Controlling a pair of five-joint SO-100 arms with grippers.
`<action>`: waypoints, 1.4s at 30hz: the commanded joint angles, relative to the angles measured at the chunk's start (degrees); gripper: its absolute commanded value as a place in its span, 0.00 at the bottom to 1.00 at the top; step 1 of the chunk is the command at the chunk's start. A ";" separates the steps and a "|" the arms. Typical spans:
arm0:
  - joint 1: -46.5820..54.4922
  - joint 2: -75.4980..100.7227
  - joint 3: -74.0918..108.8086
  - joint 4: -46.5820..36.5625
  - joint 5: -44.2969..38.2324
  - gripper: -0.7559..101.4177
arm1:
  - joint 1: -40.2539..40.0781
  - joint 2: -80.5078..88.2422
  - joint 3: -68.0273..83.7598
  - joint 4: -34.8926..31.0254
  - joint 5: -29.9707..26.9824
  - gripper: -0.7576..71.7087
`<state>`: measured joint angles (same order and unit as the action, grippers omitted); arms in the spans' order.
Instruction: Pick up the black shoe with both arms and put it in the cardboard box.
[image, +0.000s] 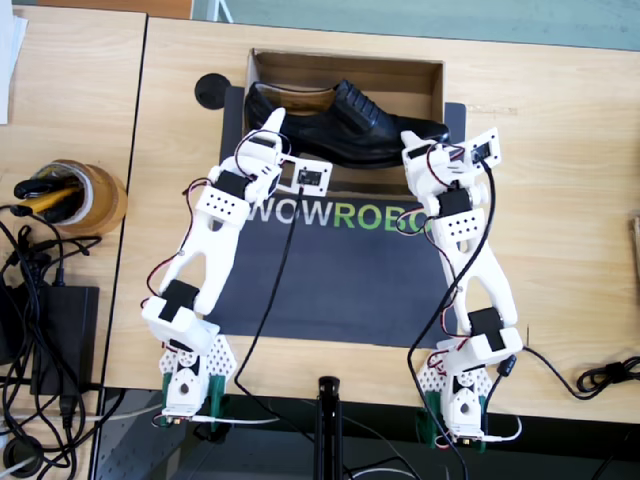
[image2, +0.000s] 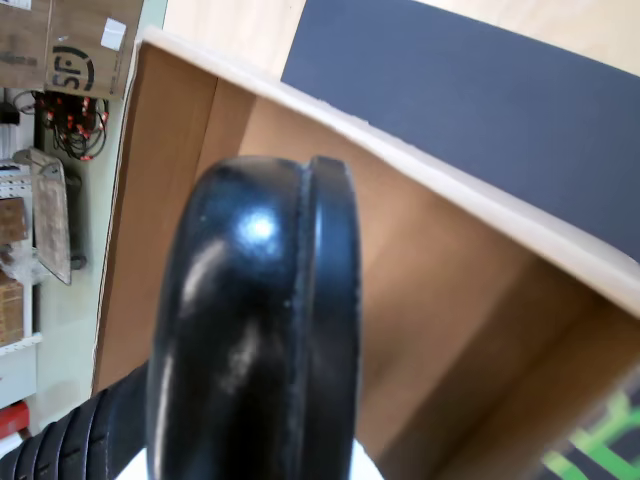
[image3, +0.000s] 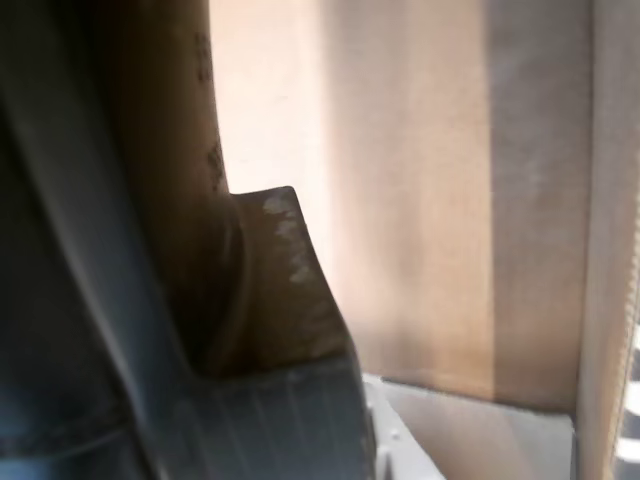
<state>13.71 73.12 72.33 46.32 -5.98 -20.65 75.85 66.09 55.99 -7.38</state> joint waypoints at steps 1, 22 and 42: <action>-7.56 0.79 -6.24 -2.64 -1.23 0.01 | 2.29 0.79 -1.05 -2.20 1.93 0.01; -8.17 -3.87 -5.98 -0.70 0.62 0.02 | 2.02 -7.65 -2.11 -4.75 2.11 0.01; -6.86 -3.78 -5.98 6.33 -1.41 0.41 | 1.76 -8.26 -1.67 -2.64 2.02 0.42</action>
<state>11.87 66.45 69.17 50.36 -4.66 -20.74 66.27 65.39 51.77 -5.80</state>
